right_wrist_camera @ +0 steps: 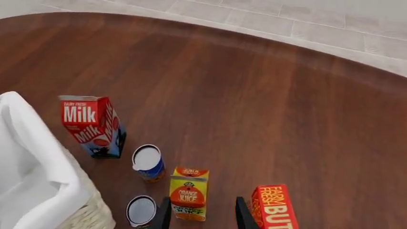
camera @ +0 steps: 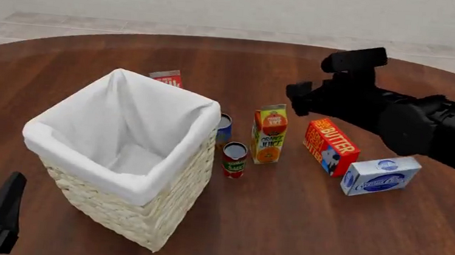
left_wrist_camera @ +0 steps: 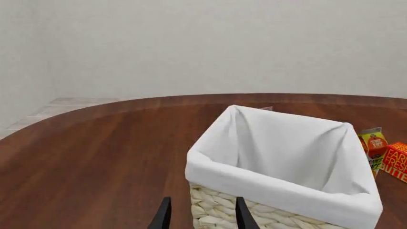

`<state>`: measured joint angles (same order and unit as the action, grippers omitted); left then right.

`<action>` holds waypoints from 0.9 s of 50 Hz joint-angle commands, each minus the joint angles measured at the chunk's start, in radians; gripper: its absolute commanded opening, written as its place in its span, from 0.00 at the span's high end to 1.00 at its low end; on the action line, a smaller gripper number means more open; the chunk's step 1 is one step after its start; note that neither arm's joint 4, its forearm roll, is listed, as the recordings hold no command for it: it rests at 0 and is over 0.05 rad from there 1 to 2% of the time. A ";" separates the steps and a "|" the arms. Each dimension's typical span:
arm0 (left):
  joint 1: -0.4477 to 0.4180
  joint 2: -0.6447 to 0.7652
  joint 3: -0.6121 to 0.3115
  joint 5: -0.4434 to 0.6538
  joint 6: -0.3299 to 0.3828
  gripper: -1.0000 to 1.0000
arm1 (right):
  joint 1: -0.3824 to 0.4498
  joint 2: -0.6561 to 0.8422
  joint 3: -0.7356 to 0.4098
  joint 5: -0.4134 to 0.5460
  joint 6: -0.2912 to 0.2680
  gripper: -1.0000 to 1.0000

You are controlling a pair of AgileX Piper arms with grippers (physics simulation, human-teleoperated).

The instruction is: Pick up the orange juice, and put it in the basket.

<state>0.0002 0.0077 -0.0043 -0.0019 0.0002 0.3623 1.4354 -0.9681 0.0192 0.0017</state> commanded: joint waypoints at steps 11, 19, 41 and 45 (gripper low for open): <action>0.000 0.000 0.000 0.000 0.000 0.00 | 0.020 0.083 0.001 -0.060 0.024 0.00; 0.000 0.000 0.000 0.000 0.000 0.00 | 0.020 0.107 -0.008 -0.072 0.023 0.00; 0.000 0.000 0.000 0.000 0.000 0.00 | 0.040 0.158 -0.029 -0.091 0.037 0.00; 0.000 0.000 0.000 0.000 0.000 0.00 | 0.039 0.164 -0.031 -0.093 0.036 0.00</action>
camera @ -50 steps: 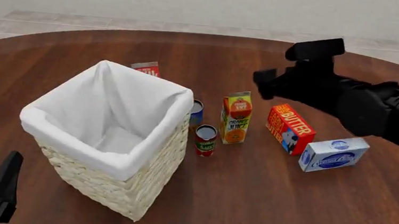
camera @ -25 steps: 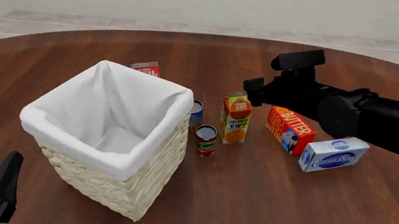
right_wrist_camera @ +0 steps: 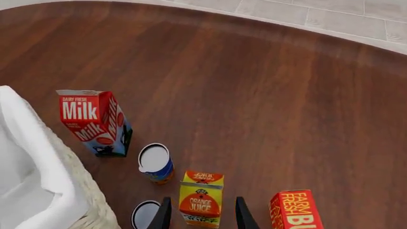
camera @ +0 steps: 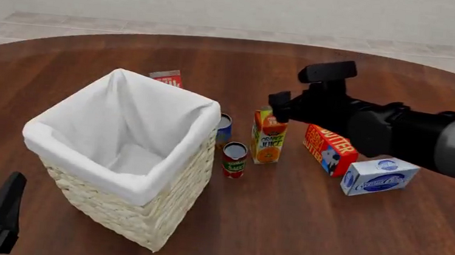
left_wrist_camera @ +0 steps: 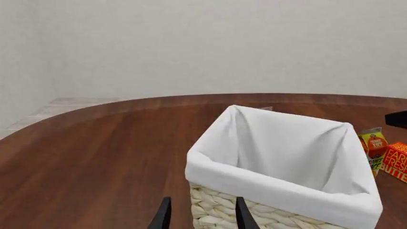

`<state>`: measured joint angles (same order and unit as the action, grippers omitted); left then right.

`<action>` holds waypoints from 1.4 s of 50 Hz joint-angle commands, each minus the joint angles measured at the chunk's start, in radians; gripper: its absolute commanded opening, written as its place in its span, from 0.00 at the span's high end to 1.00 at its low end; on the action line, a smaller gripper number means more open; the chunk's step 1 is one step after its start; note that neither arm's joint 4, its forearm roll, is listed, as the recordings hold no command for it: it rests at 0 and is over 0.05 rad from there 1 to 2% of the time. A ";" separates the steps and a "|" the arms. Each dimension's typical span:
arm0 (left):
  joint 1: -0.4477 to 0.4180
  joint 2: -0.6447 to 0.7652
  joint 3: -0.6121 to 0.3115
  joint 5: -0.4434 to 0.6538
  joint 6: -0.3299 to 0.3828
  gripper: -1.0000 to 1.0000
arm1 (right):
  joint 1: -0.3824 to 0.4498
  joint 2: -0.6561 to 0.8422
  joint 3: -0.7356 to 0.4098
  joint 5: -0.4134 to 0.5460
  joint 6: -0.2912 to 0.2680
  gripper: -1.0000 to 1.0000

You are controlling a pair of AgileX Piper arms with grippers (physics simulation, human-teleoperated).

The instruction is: Pick up the orange juice, and put it in the basket.

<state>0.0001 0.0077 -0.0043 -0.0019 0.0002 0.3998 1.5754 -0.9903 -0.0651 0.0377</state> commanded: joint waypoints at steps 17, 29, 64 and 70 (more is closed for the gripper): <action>0.000 0.000 0.000 0.000 0.000 0.00 | 0.012 0.058 -0.009 -0.019 0.004 0.00; 0.000 0.000 0.000 0.000 0.000 0.00 | 0.021 0.076 -0.003 -0.027 0.009 0.00; 0.000 0.000 0.000 0.000 0.000 0.00 | 0.012 0.136 -0.027 -0.031 0.003 0.00; 0.000 0.000 0.000 0.000 0.000 0.00 | 0.009 0.147 -0.044 -0.025 0.000 0.00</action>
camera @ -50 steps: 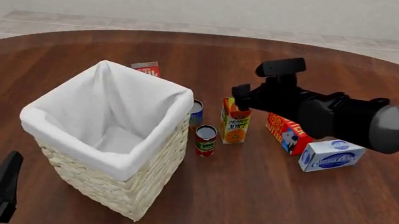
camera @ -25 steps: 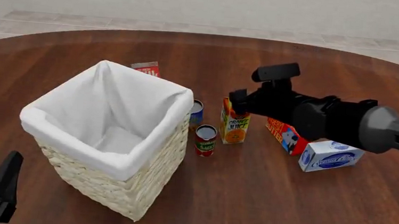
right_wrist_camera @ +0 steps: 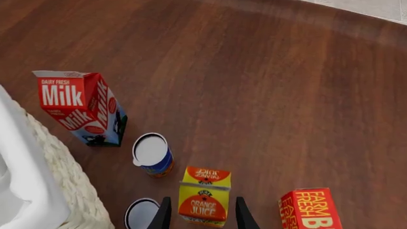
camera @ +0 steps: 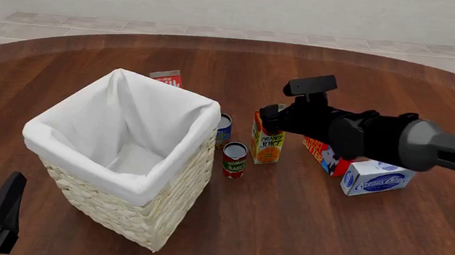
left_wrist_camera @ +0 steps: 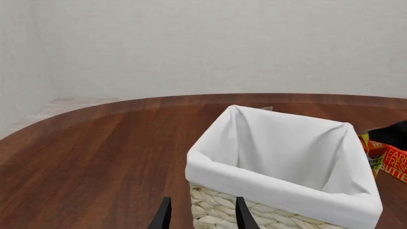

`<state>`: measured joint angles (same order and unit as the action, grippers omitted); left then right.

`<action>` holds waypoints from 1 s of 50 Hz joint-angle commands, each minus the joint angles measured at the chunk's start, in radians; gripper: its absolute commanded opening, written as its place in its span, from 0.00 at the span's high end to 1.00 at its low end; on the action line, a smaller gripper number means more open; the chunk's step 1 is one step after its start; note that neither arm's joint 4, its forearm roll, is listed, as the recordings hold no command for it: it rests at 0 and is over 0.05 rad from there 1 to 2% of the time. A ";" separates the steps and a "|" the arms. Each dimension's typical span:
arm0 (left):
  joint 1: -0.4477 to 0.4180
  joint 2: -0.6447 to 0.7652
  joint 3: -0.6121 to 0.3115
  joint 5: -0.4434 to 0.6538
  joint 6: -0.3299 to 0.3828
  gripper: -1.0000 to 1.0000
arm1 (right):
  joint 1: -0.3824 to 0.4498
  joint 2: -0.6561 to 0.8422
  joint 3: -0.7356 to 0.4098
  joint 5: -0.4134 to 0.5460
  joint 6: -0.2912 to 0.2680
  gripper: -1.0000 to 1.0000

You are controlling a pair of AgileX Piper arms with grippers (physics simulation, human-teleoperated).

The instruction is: Pick up the orange juice, and put it in the basket.

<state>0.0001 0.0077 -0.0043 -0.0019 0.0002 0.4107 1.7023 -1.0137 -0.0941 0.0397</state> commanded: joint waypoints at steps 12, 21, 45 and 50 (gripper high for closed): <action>0.000 0.000 0.000 0.000 0.000 0.00 | -0.009 0.049 -0.048 0.008 -0.010 0.00; 0.000 0.000 0.000 0.000 0.000 0.00 | -0.005 0.075 -0.059 0.005 -0.006 0.00; 0.000 0.000 0.000 0.000 0.000 0.00 | -0.007 0.119 -0.055 -0.006 -0.007 0.00; 0.000 0.000 0.000 0.000 0.000 0.00 | -0.005 0.122 -0.049 -0.009 -0.003 0.00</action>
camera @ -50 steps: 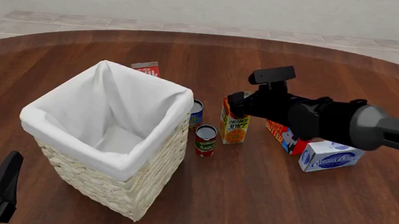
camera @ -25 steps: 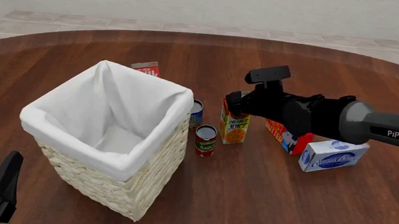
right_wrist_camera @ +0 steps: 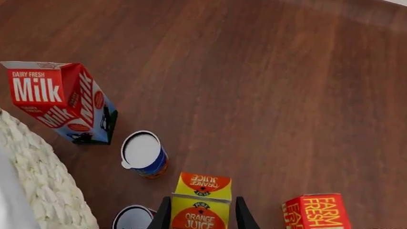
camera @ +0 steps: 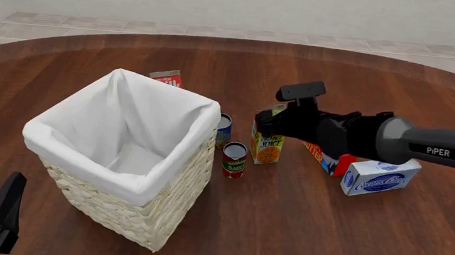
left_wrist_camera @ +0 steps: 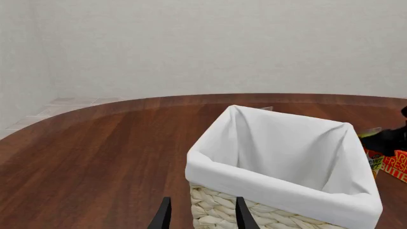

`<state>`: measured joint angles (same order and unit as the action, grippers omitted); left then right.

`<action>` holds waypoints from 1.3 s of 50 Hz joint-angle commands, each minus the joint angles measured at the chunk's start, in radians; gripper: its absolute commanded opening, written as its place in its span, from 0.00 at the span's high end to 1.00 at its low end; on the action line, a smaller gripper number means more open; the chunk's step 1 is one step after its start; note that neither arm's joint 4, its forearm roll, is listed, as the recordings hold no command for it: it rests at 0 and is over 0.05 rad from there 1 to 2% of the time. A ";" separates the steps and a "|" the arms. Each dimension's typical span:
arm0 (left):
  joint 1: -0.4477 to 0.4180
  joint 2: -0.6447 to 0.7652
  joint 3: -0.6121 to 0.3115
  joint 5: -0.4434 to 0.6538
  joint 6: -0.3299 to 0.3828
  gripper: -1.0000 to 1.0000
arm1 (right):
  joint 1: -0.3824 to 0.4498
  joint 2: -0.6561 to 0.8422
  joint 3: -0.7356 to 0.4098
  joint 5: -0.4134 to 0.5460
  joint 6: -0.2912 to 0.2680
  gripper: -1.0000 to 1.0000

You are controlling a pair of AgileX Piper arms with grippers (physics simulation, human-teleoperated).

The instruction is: Pick up the orange juice, and put it in the basket.

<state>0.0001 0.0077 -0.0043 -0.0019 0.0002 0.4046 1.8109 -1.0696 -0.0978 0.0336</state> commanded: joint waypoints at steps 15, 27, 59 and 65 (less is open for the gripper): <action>0.000 0.000 0.000 0.000 0.000 0.00 | 0.008 0.025 0.018 -0.013 0.007 0.00; 0.000 0.000 0.000 0.000 0.000 0.00 | 0.006 0.009 0.018 -0.013 0.009 1.00; 0.000 0.000 0.000 0.000 0.000 0.00 | -0.031 -0.081 -0.036 0.032 -0.024 1.00; 0.000 0.000 0.000 0.000 0.000 0.00 | -0.033 -0.112 -0.051 0.054 -0.028 1.00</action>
<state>0.0002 0.0077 -0.0043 -0.0019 0.0003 0.3794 1.7477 -1.0901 -0.0675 -0.0074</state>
